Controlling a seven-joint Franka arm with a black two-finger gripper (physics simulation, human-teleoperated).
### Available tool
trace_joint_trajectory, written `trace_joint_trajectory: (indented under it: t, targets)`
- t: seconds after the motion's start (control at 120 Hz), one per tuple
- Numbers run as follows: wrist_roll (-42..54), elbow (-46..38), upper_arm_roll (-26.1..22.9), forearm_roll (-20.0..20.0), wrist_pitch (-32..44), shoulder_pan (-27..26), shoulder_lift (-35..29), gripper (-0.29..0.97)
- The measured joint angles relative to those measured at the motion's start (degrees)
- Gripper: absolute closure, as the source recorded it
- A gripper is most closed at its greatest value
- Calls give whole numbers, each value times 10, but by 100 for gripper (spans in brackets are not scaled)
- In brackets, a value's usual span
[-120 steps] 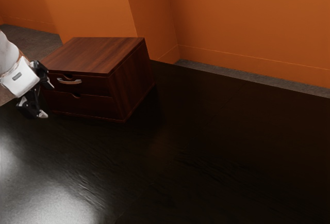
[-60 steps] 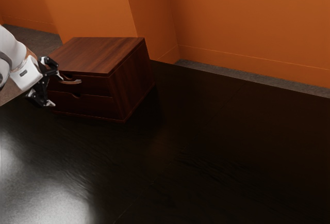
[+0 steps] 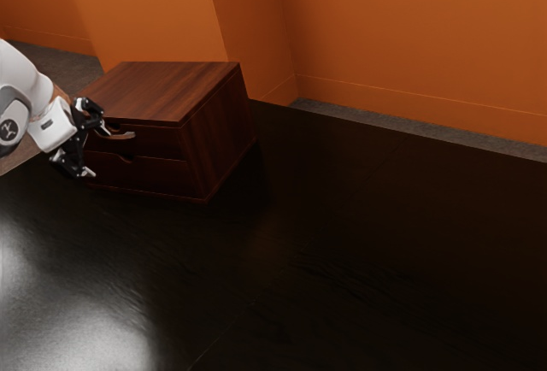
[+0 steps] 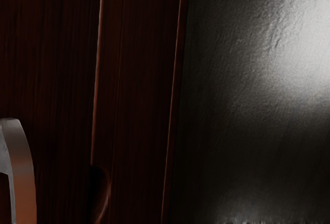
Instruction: Pull the drawer handle with one arm to open the drawer
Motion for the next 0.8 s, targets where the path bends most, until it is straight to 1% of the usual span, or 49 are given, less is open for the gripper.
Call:
trace_joint_trajectory:
  t: [0.058,0.167,0.325,0.525,0.625,0.8]
  targets:
    - [4,3,5,0,5,-4,-1,0]
    - [10,17,33,-2,14,-26,-3,0]
    - [16,32,71,-4,22,-72,-11,0]
    - [22,33,90,-8,26,-81,-19,-1]
    - [24,32,91,-10,28,-84,-23,-2]
    - [28,30,92,-11,32,-90,-24,0]
